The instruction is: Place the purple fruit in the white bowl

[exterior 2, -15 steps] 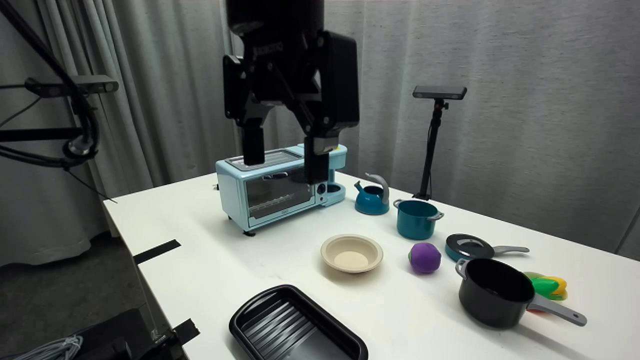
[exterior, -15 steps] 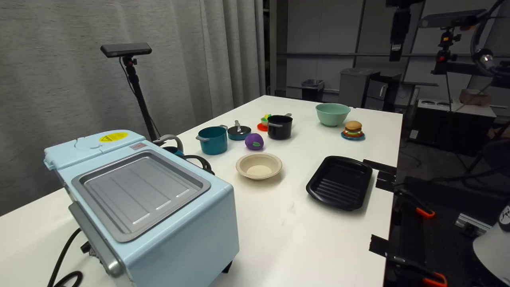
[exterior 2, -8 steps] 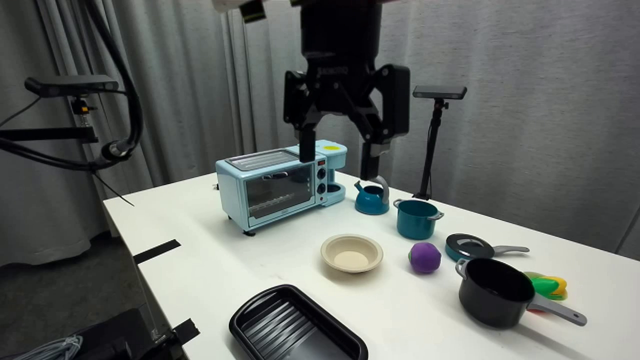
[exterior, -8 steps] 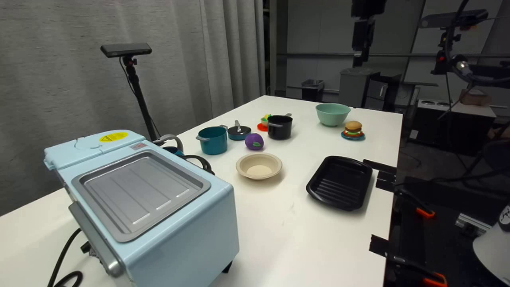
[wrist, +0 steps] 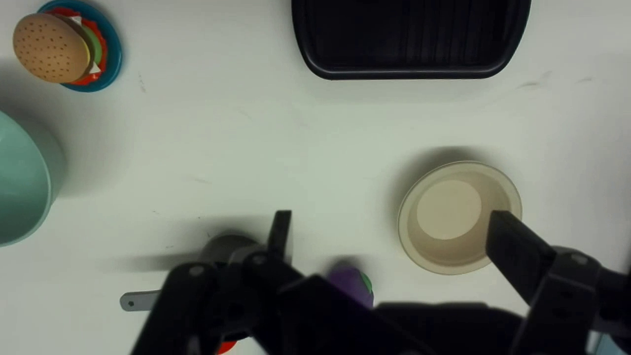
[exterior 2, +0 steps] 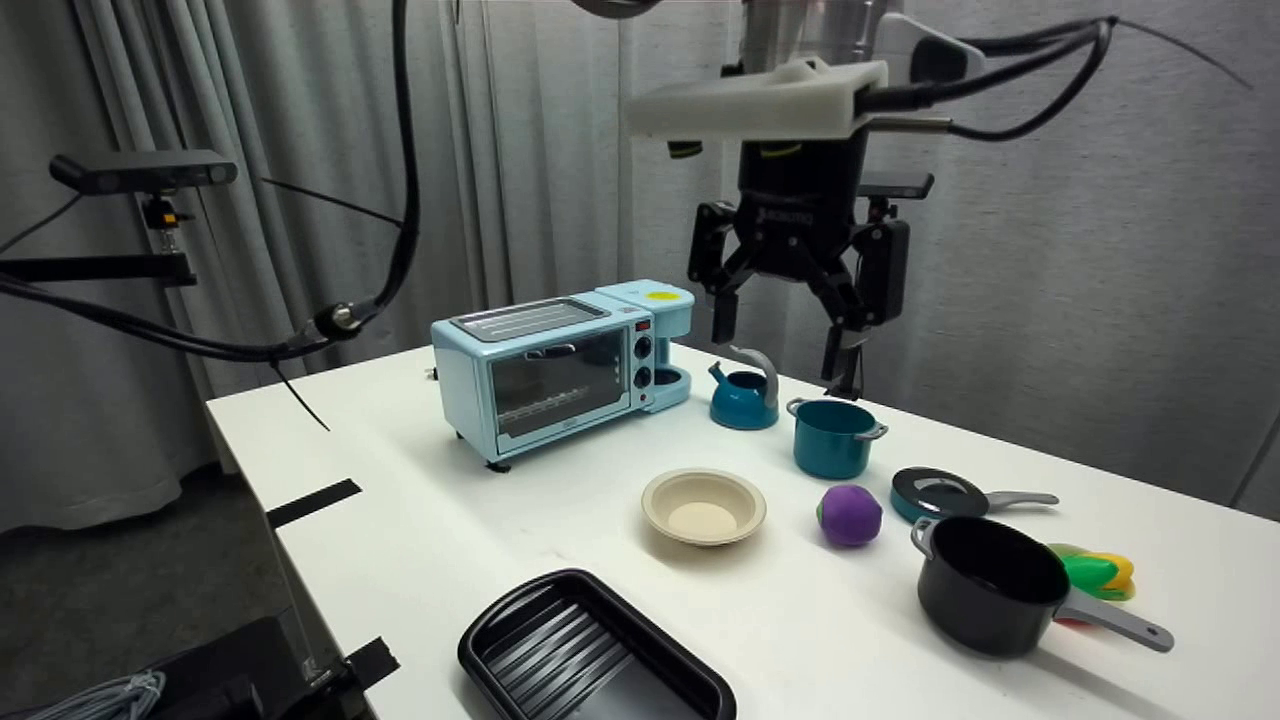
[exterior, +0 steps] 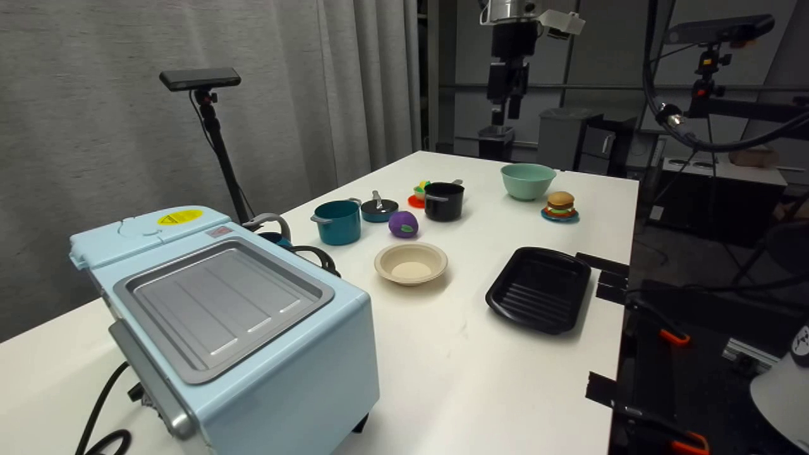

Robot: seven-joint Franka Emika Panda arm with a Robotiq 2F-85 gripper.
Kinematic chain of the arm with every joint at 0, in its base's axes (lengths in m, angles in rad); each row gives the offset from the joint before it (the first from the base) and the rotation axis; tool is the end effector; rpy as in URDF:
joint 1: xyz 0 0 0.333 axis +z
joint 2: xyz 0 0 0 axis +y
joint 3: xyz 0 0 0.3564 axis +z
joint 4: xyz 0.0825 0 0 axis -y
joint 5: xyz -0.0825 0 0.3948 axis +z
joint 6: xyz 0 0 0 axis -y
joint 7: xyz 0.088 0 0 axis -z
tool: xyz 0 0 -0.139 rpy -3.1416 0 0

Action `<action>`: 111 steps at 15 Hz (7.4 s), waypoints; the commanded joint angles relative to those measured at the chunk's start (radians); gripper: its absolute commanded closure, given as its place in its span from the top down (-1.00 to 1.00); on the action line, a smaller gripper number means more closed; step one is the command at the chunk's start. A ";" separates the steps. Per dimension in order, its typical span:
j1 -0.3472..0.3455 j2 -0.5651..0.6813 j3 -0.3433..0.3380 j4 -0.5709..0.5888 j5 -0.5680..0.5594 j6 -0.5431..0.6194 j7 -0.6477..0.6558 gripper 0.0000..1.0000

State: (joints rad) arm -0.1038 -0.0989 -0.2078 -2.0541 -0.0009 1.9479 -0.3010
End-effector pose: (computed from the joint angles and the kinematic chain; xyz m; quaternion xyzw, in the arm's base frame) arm 0.5048 -0.1653 0.4834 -0.9999 0.0046 0.0015 0.0107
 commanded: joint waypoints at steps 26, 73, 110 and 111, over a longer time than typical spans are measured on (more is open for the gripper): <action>0.043 0.798 0.120 0.557 -0.005 0.316 0.423 1.00; 0.074 0.544 0.260 0.102 -0.003 0.497 0.095 -0.89; 0.071 0.586 0.219 0.099 -0.087 0.581 0.139 1.00; 0.071 0.586 0.219 0.099 -0.087 0.581 0.139 1.00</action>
State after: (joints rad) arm -0.0337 0.4874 0.0126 -1.9570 -0.0892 2.5326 -0.1611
